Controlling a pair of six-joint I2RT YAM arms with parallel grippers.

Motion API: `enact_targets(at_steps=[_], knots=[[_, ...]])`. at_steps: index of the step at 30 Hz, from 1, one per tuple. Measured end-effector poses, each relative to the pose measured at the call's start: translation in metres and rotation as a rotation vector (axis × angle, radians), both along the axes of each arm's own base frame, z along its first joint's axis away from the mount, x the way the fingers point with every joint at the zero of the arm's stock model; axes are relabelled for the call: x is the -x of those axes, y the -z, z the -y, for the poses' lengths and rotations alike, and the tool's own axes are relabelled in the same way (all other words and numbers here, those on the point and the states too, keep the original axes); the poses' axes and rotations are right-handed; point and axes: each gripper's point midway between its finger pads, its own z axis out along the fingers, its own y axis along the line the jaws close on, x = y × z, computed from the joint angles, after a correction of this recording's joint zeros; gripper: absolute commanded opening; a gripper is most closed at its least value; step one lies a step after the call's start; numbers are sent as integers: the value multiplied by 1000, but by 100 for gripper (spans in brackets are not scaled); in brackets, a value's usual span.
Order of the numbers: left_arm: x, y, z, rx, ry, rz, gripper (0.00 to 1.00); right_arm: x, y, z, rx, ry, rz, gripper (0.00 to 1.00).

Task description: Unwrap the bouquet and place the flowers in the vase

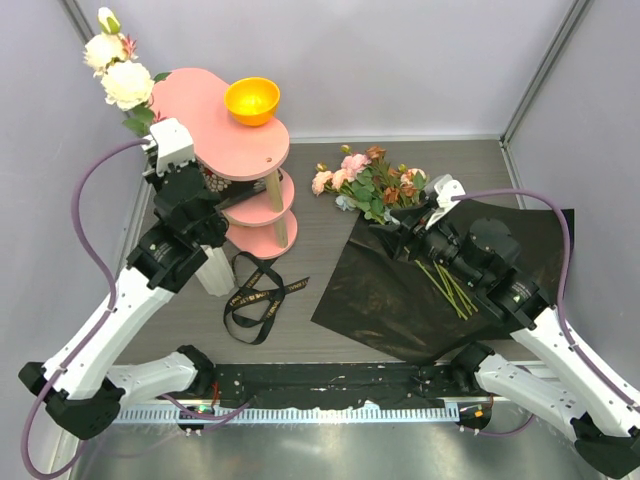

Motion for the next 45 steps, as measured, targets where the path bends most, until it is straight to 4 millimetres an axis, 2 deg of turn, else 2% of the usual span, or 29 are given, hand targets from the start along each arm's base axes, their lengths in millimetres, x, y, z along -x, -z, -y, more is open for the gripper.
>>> enact_targets(at_steps=[5,8,11,12,14,15,17,20,23,26,28,30,33,36,41,45], knots=[[3,22,-15,22,-126,3,0,0,5,0,5,0,-16,64],[3,31,-22,49,-172,17,10,0,7,0,11,1,-25,64],[3,37,-26,88,-191,38,42,0,8,0,11,1,-31,64],[3,39,-27,94,-193,38,64,1,8,0,9,1,-33,65],[2,44,-28,119,-188,45,81,1,8,0,7,1,-35,65],[2,46,-28,130,-183,46,93,1,9,0,6,2,-36,65],[4,50,-28,159,-166,53,100,-1,12,-1,12,7,-51,65],[9,52,-27,188,-131,41,100,-12,25,-2,45,45,-117,66],[16,43,-23,250,-49,34,100,-31,38,-1,100,127,-204,65],[30,26,-15,344,91,51,100,-58,65,1,175,248,-312,66],[43,16,-8,402,208,69,100,-78,99,10,264,357,-410,64],[53,12,4,441,333,68,100,-93,129,23,350,453,-484,59],[75,0,26,491,548,80,100,-111,174,53,499,576,-569,49],[89,-7,52,502,742,61,100,-120,207,78,661,617,-617,46],[105,-6,92,498,983,-9,100,-128,246,85,861,563,-647,49],[117,-1,114,504,1117,-69,100,-136,267,85,969,511,-655,45]])
